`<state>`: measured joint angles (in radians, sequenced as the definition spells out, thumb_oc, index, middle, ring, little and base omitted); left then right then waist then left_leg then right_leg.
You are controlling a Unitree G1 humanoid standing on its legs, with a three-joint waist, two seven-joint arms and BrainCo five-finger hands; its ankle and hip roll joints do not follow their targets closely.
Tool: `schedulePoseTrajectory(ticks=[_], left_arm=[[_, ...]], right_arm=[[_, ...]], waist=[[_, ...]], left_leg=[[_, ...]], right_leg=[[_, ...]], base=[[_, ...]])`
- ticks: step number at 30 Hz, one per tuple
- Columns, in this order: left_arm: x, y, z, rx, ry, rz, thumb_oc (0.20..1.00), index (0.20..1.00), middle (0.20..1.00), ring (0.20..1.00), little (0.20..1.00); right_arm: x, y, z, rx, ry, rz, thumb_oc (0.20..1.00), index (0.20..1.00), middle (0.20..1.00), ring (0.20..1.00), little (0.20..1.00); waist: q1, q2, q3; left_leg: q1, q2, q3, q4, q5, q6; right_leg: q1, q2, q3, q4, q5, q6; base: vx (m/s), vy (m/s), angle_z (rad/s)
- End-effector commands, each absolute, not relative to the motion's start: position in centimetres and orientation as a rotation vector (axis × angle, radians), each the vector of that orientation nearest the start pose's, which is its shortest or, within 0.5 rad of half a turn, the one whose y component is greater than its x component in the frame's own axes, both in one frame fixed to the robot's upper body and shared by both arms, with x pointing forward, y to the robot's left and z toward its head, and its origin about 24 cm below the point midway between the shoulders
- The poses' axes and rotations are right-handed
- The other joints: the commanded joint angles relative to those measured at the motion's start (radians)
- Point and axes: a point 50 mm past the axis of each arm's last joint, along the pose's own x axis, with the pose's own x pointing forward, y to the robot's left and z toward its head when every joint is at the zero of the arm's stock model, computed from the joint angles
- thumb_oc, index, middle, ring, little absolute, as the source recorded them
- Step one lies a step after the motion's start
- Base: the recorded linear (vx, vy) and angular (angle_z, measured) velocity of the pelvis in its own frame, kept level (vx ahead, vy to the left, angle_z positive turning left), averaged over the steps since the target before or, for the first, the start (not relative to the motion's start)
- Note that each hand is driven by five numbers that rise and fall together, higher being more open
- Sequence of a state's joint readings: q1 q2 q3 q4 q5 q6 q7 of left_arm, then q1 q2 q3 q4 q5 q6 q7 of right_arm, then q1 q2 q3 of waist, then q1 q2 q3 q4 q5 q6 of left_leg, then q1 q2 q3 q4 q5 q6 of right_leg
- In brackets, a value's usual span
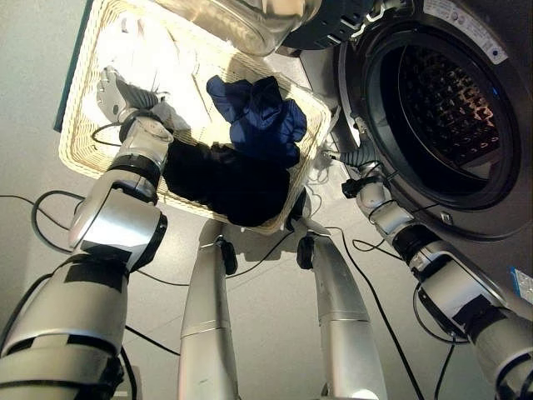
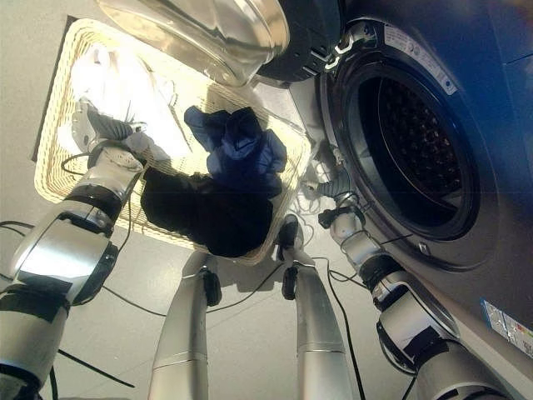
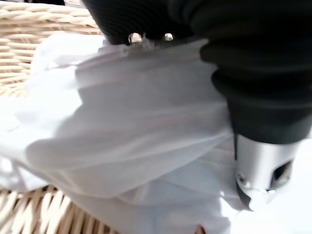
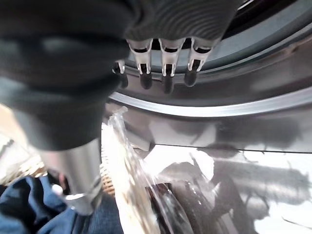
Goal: Put the clothes into the washing machine.
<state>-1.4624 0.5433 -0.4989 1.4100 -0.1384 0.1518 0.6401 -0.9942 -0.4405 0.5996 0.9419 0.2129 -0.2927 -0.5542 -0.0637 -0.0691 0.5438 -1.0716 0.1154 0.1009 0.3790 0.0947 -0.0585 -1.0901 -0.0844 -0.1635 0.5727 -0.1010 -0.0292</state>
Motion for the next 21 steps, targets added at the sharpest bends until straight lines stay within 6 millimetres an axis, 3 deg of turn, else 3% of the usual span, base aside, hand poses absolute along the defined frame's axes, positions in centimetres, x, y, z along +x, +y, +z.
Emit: schedulePoseTrajectory(ticks=[1,2,3,8,13,21], left_arm=[[40.8,27.9,24.3,0.601,0.117,0.678,1.0,1.0,1.0,1.0,1.0],[40.8,27.8,24.4,0.603,0.113,0.665,0.677,0.677,0.677,0.677,0.677],[41.0,27.4,24.7,0.615,0.09,0.652,0.2,0.2,0.2,0.2,0.2],[41.1,27.0,25.1,0.624,0.056,0.667,0.2,0.2,0.2,0.2,0.2],[40.8,27.8,24.9,0.6,0.074,0.671,0.2,0.2,0.2,0.2,0.2],[40.4,28.6,23.3,0.549,0.045,0.718,0.2,0.2,0.2,0.2,0.2]], right_arm=[[39.5,-16.8,17.8,-0.415,-0.438,-0.288,1.0,1.0,1.0,1.0,1.0],[39.6,-17.0,17.9,-0.41,-0.437,-0.291,1.0,1.0,1.0,1.0,1.0],[39.6,-17.1,18.1,-0.396,-0.438,-0.297,1.0,1.0,1.0,1.0,1.0],[39.5,-17.6,18.0,-0.388,-0.44,-0.309,1.0,1.0,1.0,1.0,1.0],[39.4,-17.9,18.2,-0.383,-0.456,-0.314,1.0,1.0,1.0,1.0,1.0],[39.2,-18.3,17.6,-0.382,-0.445,-0.318,1.0,1.0,1.0,1.0,1.0]], waist=[[-0.008,-0.021,-0.024],[-0.009,-0.021,-0.024],[-0.01,-0.02,-0.024],[-0.016,-0.018,-0.024],[-0.021,-0.015,-0.024],[-0.022,-0.002,-0.024]], left_leg=[[-0.012,-0.059,-0.037,-0.009,-0.017,-0.053],[-0.012,-0.06,-0.037,-0.011,-0.017,-0.053],[-0.011,-0.059,-0.039,-0.018,-0.015,-0.054],[0.006,-0.061,-0.033,-0.032,-0.016,-0.056],[0.041,-0.055,-0.015,-0.044,-0.013,-0.058],[0.12,-0.057,0.002,-0.042,-0.025,-0.059]], right_leg=[[0.012,0.012,-0.008,-0.053,0.075,0.11],[0.013,0.013,-0.006,-0.058,0.077,0.111],[0.014,0.016,-0.002,-0.062,0.079,0.114],[0.027,0.02,0.002,-0.087,0.09,0.116],[0.055,0.022,-0.001,-0.1,0.092,0.119],[0.111,0.019,0.002,-0.082,0.073,0.114]], base=[[-0.01,0.013,-0.03],[-0.02,0.009,-0.07],[-0.02,0.002,-0.07],[-0.01,0.002,-0.06],[0.0,0.002,0.01],[-0.01,0.01,-0.04]])
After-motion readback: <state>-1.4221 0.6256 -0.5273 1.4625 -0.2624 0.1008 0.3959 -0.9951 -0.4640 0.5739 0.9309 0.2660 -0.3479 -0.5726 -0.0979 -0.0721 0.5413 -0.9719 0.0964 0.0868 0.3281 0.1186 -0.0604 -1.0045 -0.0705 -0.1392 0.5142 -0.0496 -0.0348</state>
